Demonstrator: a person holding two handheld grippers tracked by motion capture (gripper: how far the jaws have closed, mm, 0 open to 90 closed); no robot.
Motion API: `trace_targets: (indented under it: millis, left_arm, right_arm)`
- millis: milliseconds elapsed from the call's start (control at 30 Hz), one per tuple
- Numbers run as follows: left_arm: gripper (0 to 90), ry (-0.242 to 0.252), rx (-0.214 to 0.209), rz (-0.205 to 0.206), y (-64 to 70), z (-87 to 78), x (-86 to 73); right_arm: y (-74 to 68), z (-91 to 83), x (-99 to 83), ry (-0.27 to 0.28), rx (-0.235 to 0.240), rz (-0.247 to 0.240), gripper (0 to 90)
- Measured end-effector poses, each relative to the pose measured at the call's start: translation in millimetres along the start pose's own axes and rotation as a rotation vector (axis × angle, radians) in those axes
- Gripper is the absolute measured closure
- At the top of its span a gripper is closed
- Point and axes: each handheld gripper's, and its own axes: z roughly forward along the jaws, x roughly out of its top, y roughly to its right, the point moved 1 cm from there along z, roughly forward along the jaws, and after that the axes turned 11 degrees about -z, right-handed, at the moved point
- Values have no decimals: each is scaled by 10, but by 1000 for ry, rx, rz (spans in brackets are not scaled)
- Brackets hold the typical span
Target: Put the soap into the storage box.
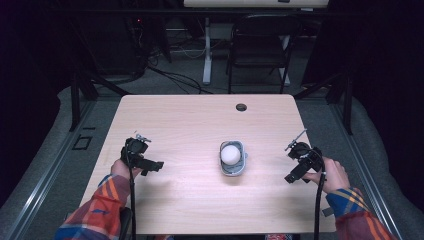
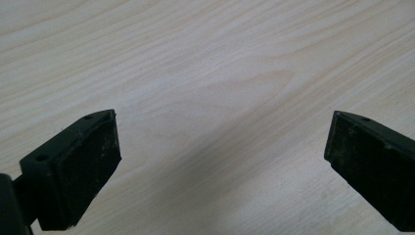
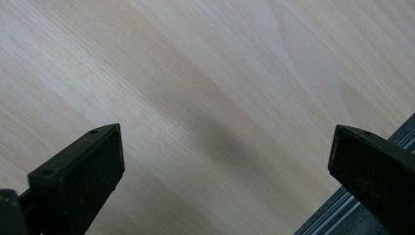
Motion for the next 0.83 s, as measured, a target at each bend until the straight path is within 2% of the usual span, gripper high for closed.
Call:
trace_targets:
  millis: [33, 67, 100, 133, 167, 233, 300, 333, 367, 500, 533, 567, 633, 733, 833]
  left_arm:
    - [1, 0, -1, 0, 0, 2, 0]
    - [1, 0, -1, 0, 0, 3, 0]
    - [1, -2, -1, 0, -1, 4, -1]
    - [1, -2, -1, 0, -1, 4, -1]
    - [1, -3, 1, 0, -2, 8, -2]
    - [1, -5, 0, 2, -4, 8, -2]
    - [1, -8, -4, 1, -5, 5, -1]
    - [1, -4, -4, -1, -3, 8, -2]
    - [0, -5, -3, 0, -3, 7, -2]
    - [1, -9, -7, 5, -3, 2, -1]
    - [0, -7, -7, 4, -4, 4, -1]
    - [1, -6, -8, 3, -4, 4, -1]
    - [0, -7, -8, 3, -4, 5, -1]
    - [1, -6, -4, 5, -5, 12, 1]
    - [1, -5, -3, 2, -2, 15, 2]
  right_arm:
    - [-4, 23, -29, 4, -5, 2, 0]
    - [8, 13, -46, -35, 0, -18, 0]
    - [-36, 68, -99, 3, -16, 18, 0]
    - [-27, 75, -116, -13, -7, 2, 0]
    - [-61, 128, -146, 42, -4, 47, 0]
    - [-38, 105, -173, -23, -4, 8, 0]
    - [-40, 128, -196, -7, -4, 15, 0]
    - [-56, 170, -223, 31, -6, 41, 0]
    - [-44, 189, -244, -21, 6, 19, 0]
    - [-62, 267, -270, -35, 9, 21, 0]
    - [-33, 244, -255, -99, 13, -30, 0]
    - [-69, 294, -264, -52, 14, 12, 0]
    - [-69, 293, -259, -65, 17, 8, 1]
    - [-83, 331, -264, -42, 9, 19, 10]
    - [-65, 310, -253, -79, 4, -14, 29]
